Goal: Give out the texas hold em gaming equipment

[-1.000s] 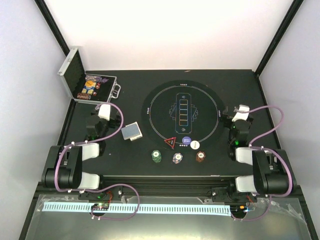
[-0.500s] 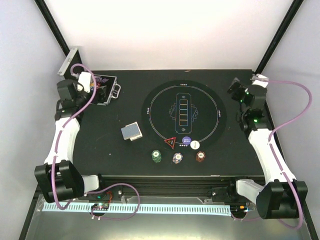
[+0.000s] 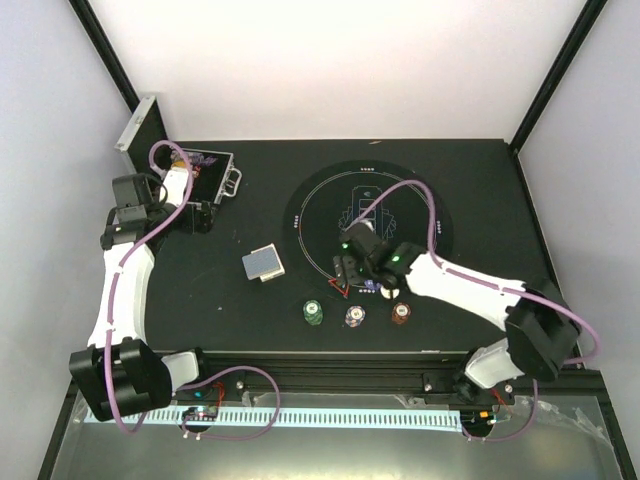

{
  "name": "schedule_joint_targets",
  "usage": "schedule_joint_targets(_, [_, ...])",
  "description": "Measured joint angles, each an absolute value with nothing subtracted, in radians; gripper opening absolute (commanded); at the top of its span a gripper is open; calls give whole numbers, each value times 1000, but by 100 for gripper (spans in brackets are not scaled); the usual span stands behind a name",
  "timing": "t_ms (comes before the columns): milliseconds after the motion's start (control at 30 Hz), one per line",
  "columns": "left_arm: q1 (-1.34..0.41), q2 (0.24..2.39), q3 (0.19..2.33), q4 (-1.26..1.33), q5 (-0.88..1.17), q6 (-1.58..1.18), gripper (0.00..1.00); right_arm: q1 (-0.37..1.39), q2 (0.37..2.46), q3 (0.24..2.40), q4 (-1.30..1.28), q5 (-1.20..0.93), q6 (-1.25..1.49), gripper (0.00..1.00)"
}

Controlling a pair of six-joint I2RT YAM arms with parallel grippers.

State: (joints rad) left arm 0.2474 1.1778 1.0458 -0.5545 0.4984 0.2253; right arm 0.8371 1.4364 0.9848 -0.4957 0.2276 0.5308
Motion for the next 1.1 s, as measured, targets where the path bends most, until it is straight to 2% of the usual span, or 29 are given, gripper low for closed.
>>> schedule_joint_targets(200, [247,1178,1046,-605,503,234,99,927,1583,1003,-547,214,584,80])
schedule_joint_targets(567, [247,1164,1047,-628,518,237,99,930,1701,1015,-553,165,606,67])
schedule_joint_targets(900, [248,1164,1088,-634,528,237,99,930,1794,1056,-559,154,590,43])
schedule_joint_targets(1100, [249,1164,1091,-639,529,237,99,930,1832,1106,-587,155,580,33])
